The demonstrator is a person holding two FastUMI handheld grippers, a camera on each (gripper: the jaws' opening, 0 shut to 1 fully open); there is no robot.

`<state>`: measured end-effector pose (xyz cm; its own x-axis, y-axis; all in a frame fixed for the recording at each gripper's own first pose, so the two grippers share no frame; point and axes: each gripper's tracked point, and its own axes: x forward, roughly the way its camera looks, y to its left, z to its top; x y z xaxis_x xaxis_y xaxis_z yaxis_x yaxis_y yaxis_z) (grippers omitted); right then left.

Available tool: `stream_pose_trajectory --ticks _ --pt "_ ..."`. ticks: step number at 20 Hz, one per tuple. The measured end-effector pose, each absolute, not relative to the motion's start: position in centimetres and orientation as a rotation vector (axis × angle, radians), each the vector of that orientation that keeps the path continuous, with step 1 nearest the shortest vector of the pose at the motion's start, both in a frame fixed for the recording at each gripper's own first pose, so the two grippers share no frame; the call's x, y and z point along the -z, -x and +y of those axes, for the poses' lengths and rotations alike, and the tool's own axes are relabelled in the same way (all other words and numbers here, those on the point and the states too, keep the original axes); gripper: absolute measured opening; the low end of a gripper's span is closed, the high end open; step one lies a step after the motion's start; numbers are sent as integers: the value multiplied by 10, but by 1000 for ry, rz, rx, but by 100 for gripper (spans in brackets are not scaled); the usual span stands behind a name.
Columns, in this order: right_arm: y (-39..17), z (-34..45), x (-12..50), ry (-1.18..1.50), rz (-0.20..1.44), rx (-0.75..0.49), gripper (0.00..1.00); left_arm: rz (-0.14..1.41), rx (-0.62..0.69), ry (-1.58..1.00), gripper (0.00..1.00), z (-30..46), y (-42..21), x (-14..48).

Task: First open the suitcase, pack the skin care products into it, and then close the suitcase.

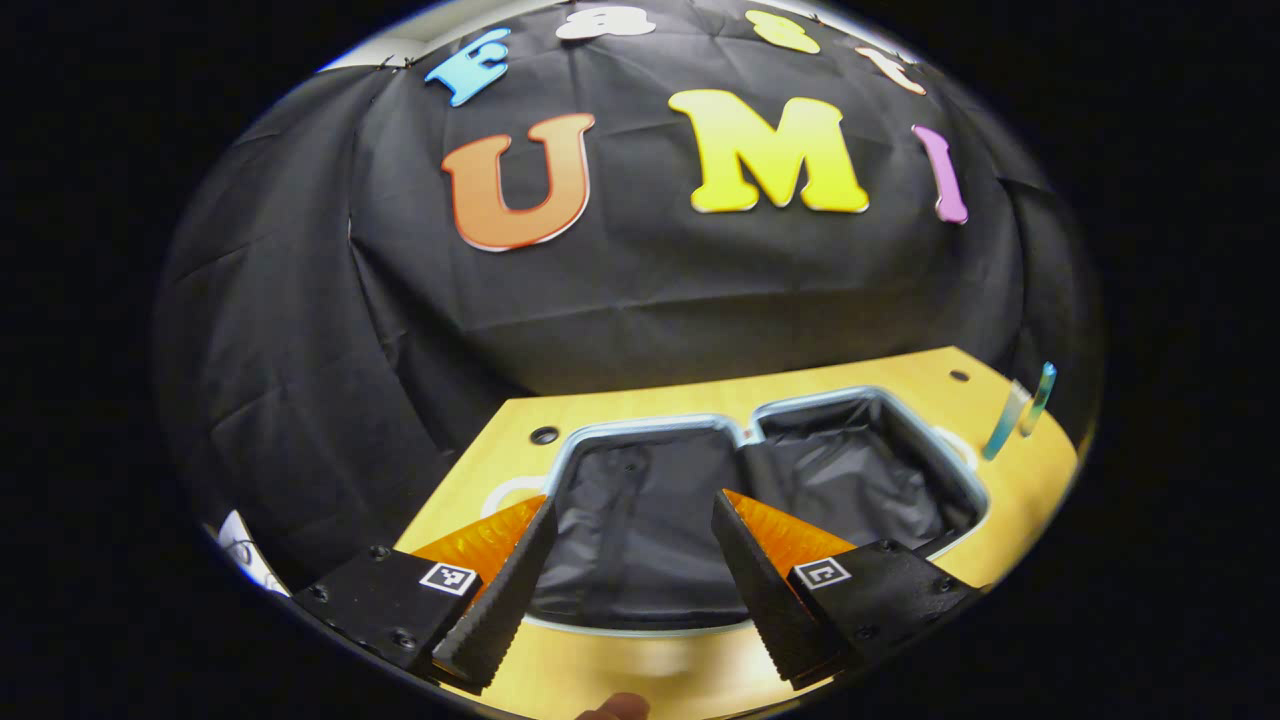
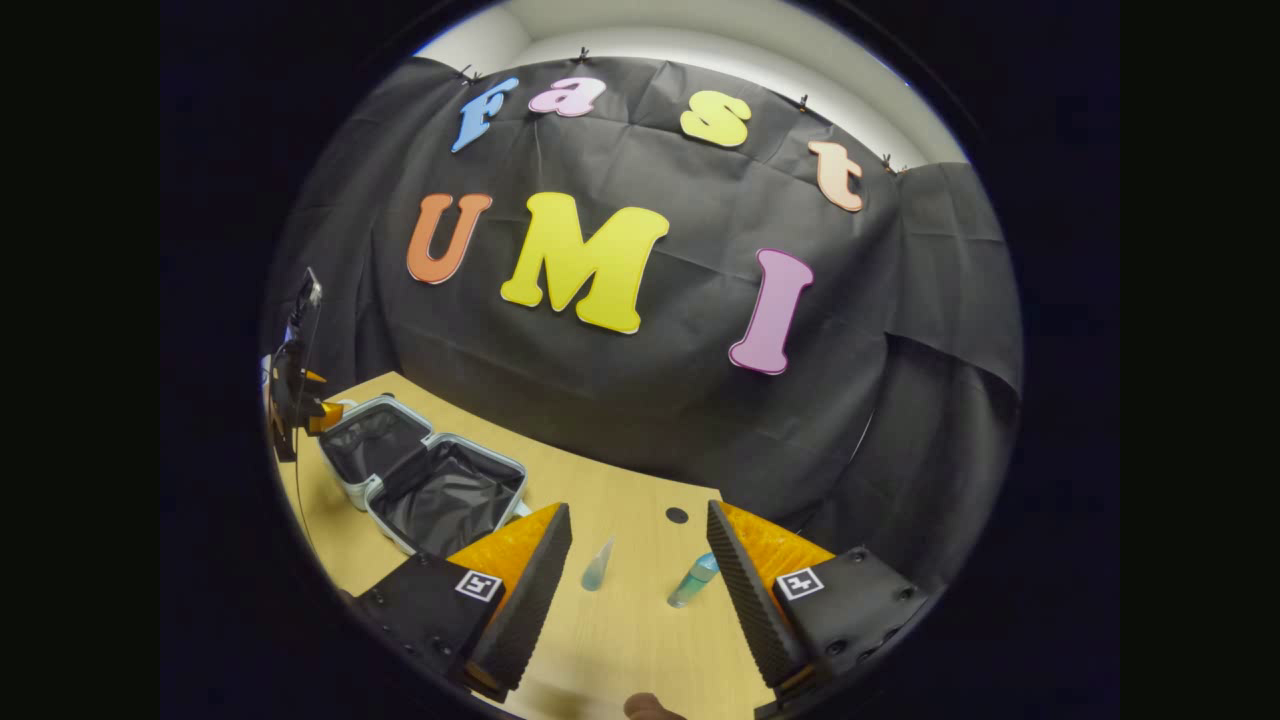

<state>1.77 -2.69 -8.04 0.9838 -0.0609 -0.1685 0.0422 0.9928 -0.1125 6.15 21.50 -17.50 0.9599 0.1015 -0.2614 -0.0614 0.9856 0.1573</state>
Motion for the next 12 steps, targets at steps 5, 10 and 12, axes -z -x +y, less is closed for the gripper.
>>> stream_pose_trajectory --ticks 5,10,12 --pt "-17 -63 100 81 193 24 81 268 79 -126 99 77 -58 176" --pt "-17 -106 122 65 224 23 81 303 236 -145 99 -48 -60 204" --pt "-16 -124 131 62 240 28 82 322 297 -127 99 -89 -68 212"
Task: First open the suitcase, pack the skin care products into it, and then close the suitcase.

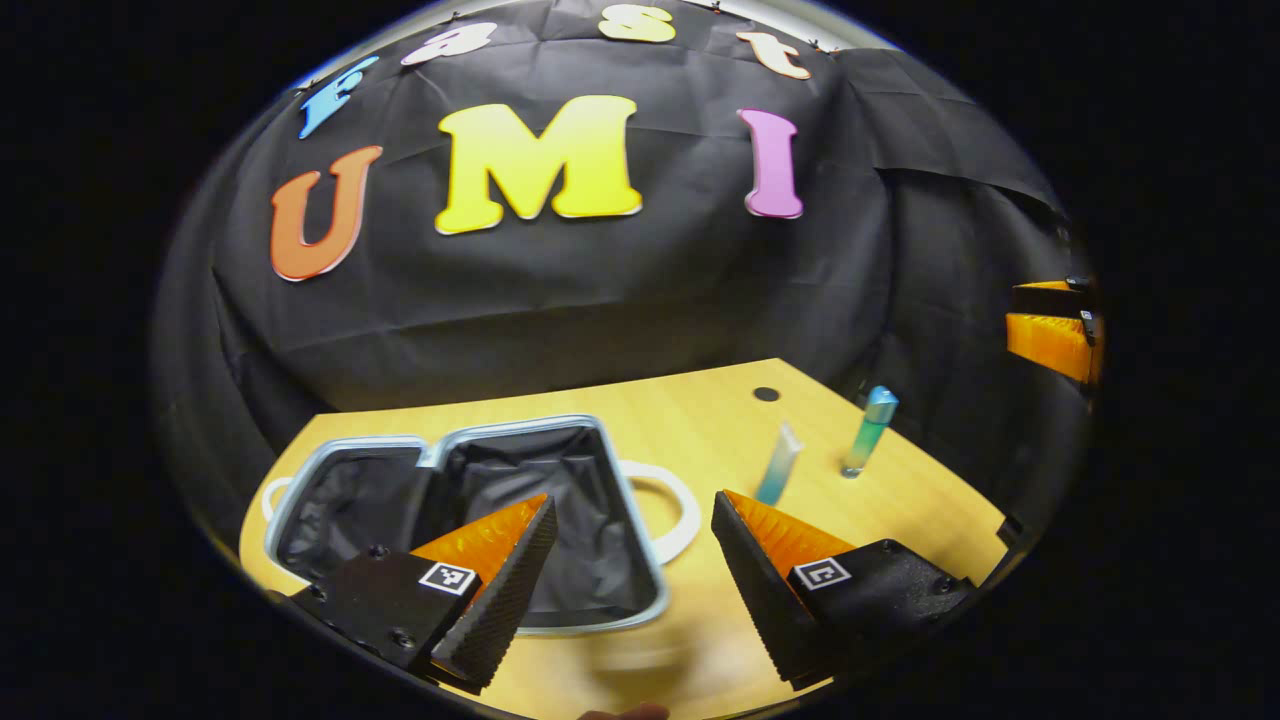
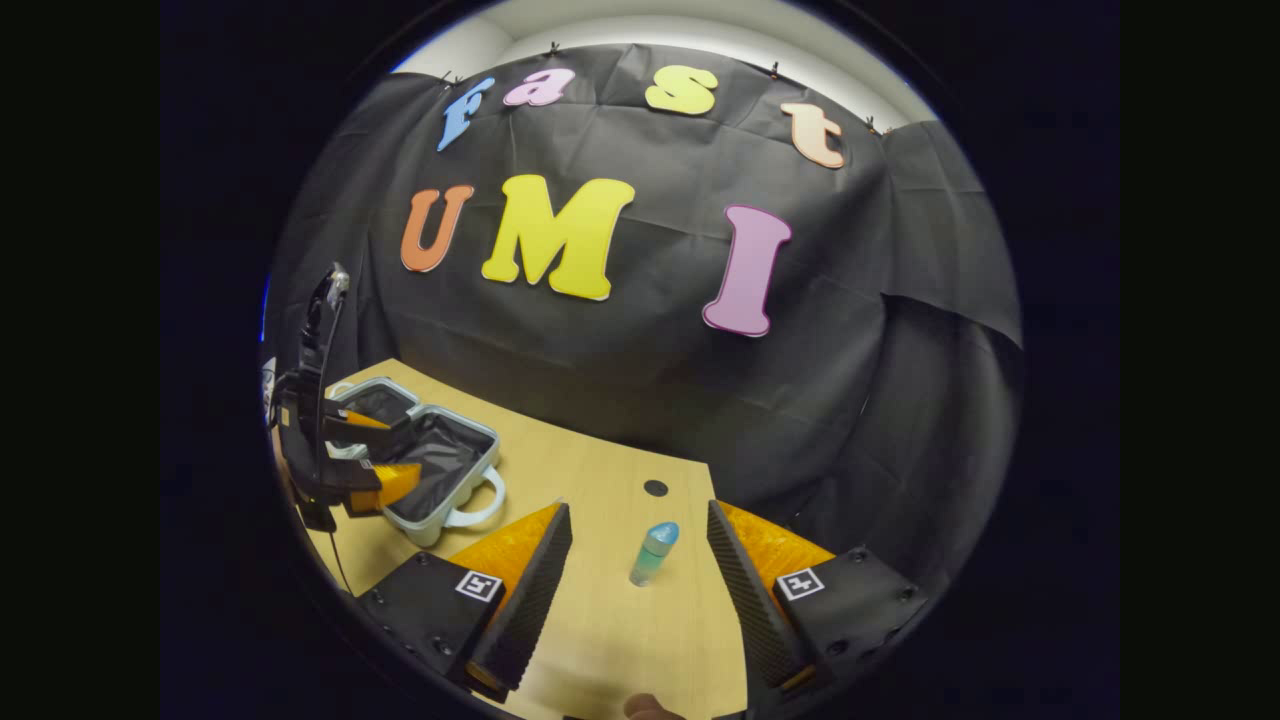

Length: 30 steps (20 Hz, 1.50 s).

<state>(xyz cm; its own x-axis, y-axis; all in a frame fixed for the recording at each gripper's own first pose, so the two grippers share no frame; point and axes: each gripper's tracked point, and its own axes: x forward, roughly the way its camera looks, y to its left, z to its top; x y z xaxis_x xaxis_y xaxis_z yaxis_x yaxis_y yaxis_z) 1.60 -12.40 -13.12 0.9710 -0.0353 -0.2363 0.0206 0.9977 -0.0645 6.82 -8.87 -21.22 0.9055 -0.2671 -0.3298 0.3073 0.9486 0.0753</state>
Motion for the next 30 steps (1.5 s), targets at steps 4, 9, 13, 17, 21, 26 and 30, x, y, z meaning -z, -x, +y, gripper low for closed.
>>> stream_pose_trajectory --ticks 4,9,13,17,21,26,30 --pt "-13 -159 160 54 302 40 81 398 358 -90 99 -158 -84 258" --pt "-7 -191 193 63 366 38 81 469 340 -100 99 -212 -127 318" --pt "-8 -208 208 43 380 38 81 454 274 -94 100 -222 -165 335" --pt "-15 -215 228 43 417 28 82 456 239 -81 77 -225 -184 348" --pt "-27 -213 236 -7 446 25 82 469 219 -102 66 -221 -188 355" --pt "-52 -206 242 -39 438 25 82 473 261 -103 43 -223 -186 353" --pt "-76 -190 258 -31 447 -16 81 463 279 -104 41 -217 -171 327"
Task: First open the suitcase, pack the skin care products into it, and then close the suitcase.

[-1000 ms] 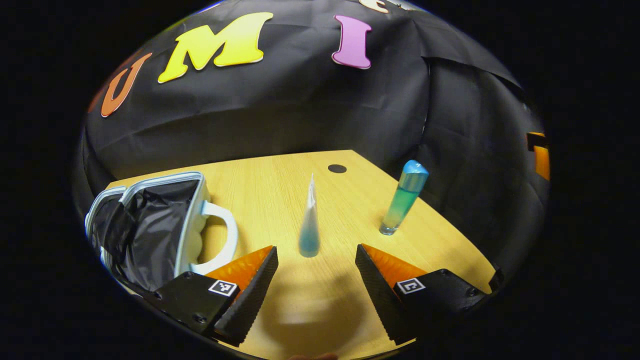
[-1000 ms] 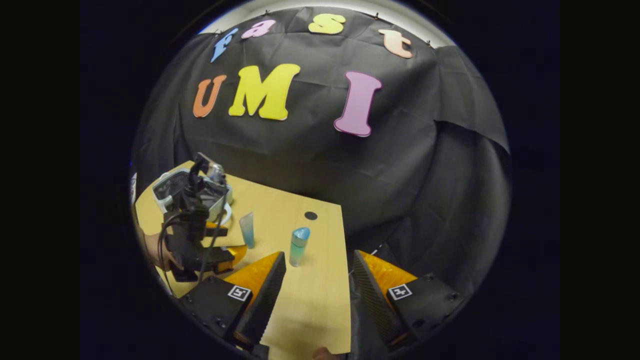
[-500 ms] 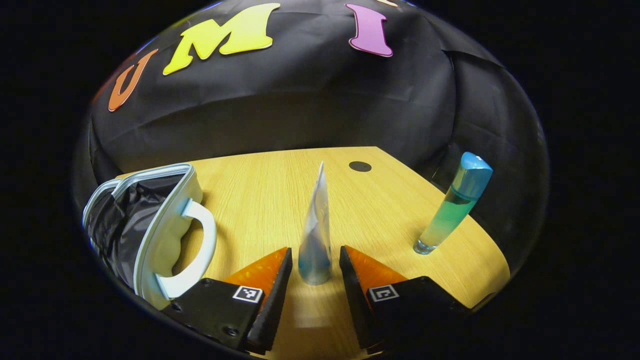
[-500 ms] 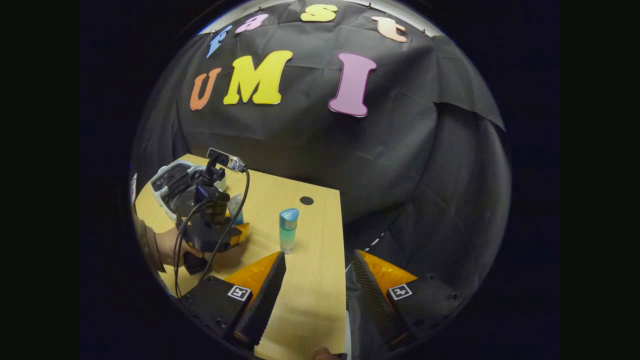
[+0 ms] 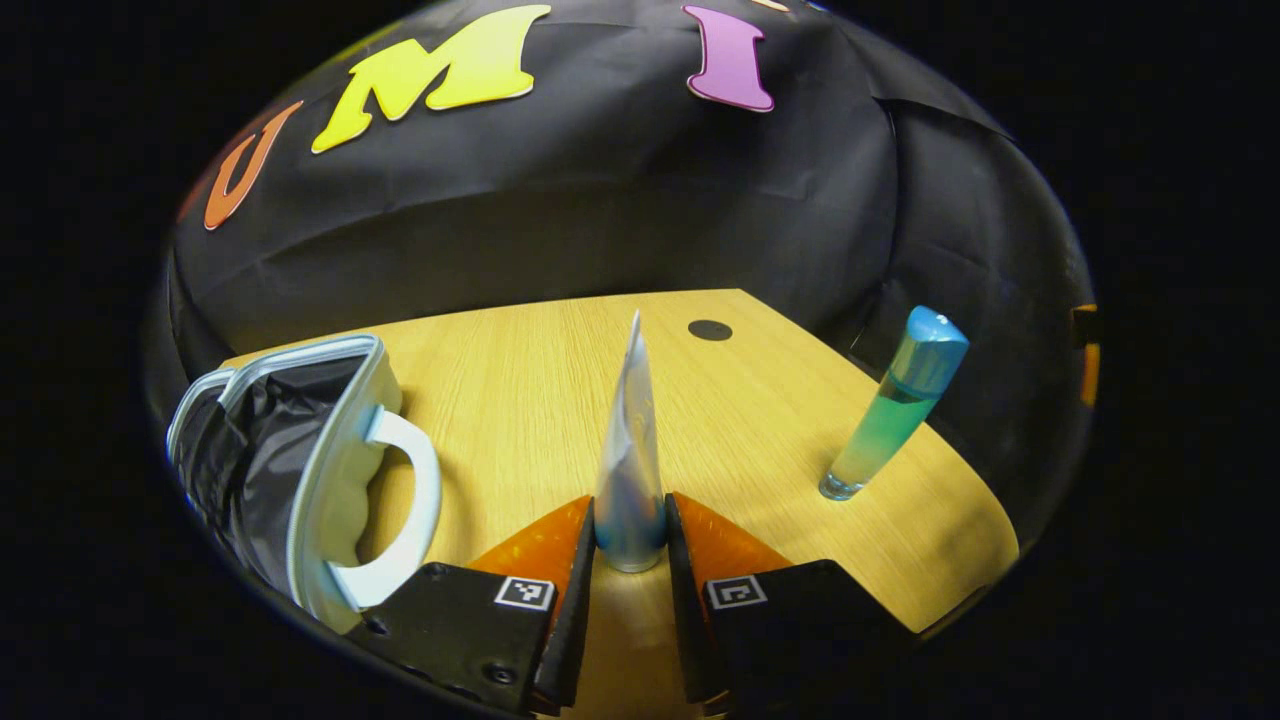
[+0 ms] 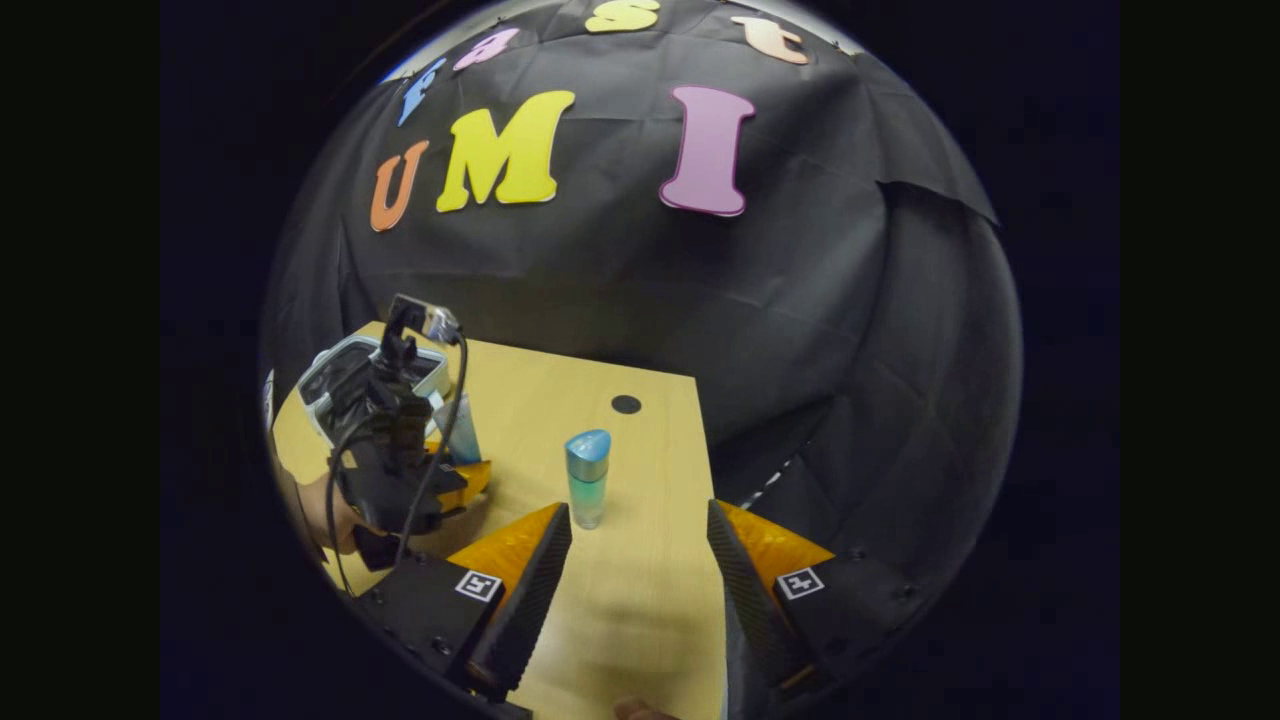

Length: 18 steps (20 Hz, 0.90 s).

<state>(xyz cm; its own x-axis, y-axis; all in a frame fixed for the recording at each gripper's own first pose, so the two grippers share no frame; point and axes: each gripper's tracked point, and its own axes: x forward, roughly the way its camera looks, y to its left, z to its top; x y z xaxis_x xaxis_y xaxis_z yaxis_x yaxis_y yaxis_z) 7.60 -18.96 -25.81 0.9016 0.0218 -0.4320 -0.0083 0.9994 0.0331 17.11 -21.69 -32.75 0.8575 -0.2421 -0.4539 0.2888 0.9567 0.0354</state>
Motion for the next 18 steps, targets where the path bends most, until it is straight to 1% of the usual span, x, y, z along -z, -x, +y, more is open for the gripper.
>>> stream_pose_trajectory --ticks 6,9,11,15,17,18 --pt "-119 -164 295 -78 472 -52 81 434 284 -53 41 -196 -120 271" --pt "-140 -149 310 -71 468 -98 81 414 235 -58 41 -166 -91 243" --pt "-151 -144 324 -89 495 -119 81 412 179 -47 41 -140 -70 226" --pt "-179 -144 343 -92 504 -89 82 425 83 -24 41 -88 -24 209" --pt "-185 -138 353 -100 526 -86 73 439 42 -8 41 -64 -4 207" --pt "-185 -137 356 -103 533 -81 72 443 42 18 41 -58 4 207"
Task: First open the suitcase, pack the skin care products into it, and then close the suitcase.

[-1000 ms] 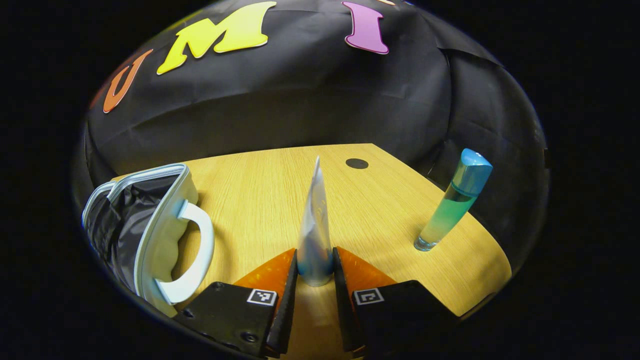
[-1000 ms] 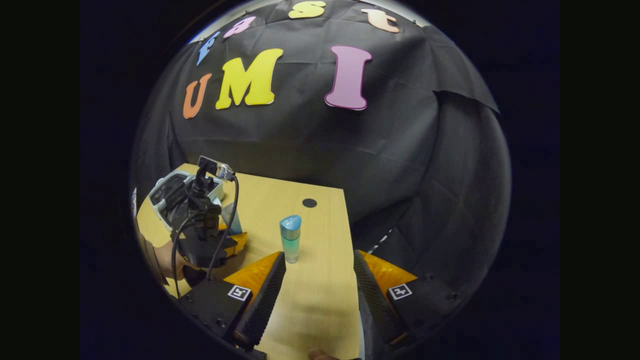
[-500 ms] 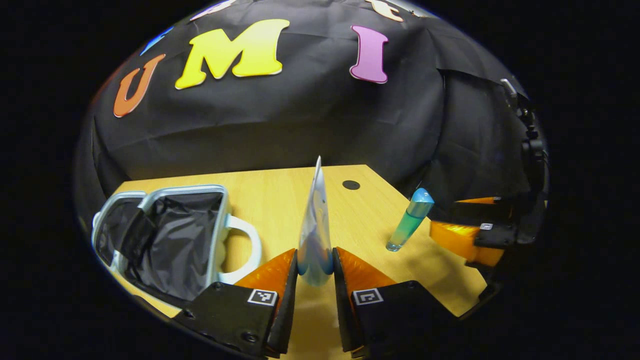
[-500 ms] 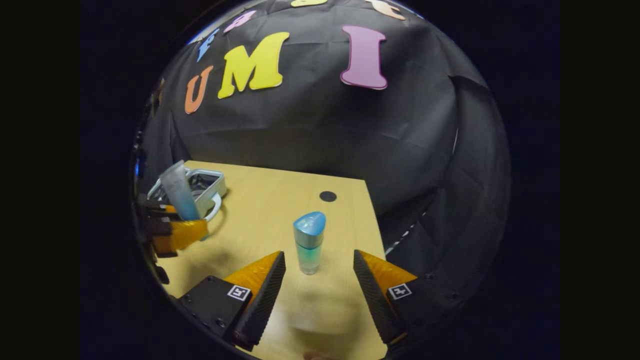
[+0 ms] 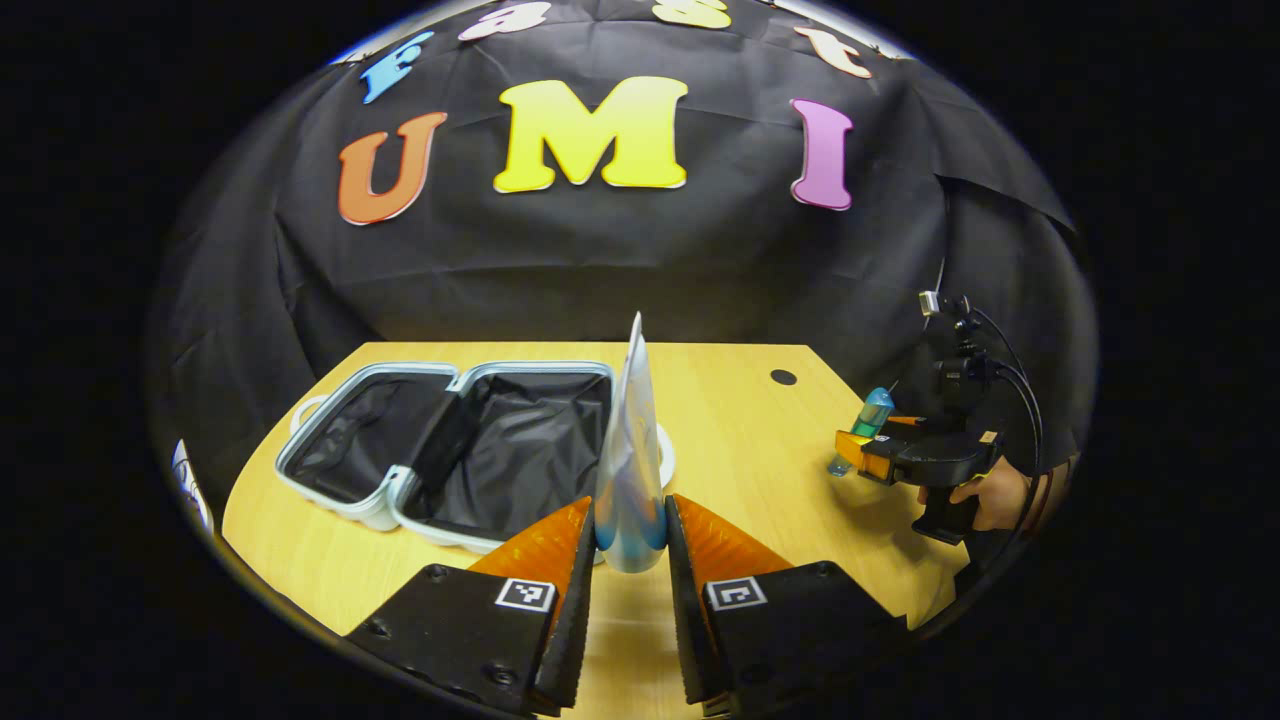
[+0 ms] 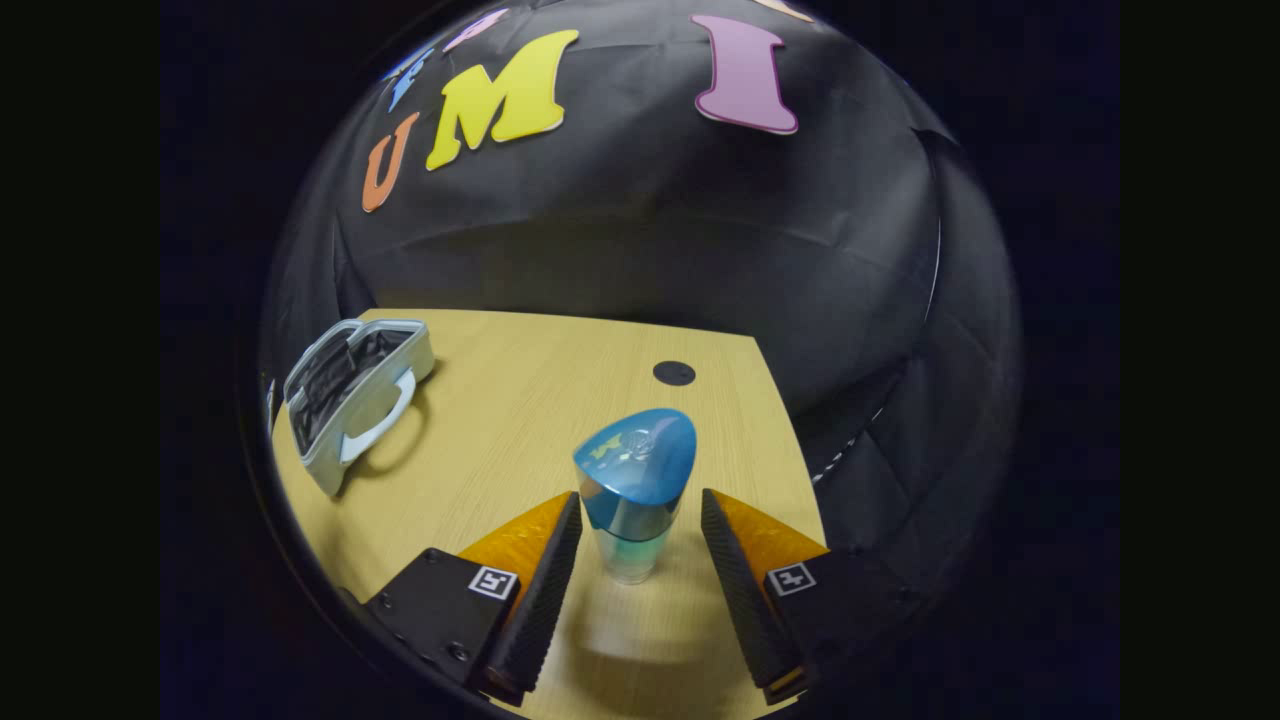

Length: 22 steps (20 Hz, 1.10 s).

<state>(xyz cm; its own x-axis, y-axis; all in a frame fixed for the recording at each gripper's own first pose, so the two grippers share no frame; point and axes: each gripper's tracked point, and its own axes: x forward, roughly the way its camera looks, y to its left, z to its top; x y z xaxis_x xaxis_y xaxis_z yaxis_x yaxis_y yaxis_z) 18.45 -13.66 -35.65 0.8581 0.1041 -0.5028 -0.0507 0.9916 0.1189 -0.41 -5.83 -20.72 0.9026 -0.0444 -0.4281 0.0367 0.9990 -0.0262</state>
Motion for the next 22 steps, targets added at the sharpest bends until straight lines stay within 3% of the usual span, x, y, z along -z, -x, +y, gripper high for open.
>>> stream_pose_trajectory --ticks 2,3,5,7,14,22 --pt "-186 -131 359 -102 537 -71 67 457 12 38 41 -38 19 207" --pt "-190 -133 359 -93 536 -52 55 458 -8 43 41 -27 25 206" --pt "-189 -126 358 -118 545 -53 45 456 -29 48 41 -13 30 202" --pt "-181 -122 356 -113 556 -52 41 448 -40 36 41 1 28 198" --pt "-125 -99 286 -149 528 -75 42 494 -57 18 41 51 -7 198" --pt "-44 -67 207 -176 448 -64 42 654 -3 -34 41 84 -95 269"
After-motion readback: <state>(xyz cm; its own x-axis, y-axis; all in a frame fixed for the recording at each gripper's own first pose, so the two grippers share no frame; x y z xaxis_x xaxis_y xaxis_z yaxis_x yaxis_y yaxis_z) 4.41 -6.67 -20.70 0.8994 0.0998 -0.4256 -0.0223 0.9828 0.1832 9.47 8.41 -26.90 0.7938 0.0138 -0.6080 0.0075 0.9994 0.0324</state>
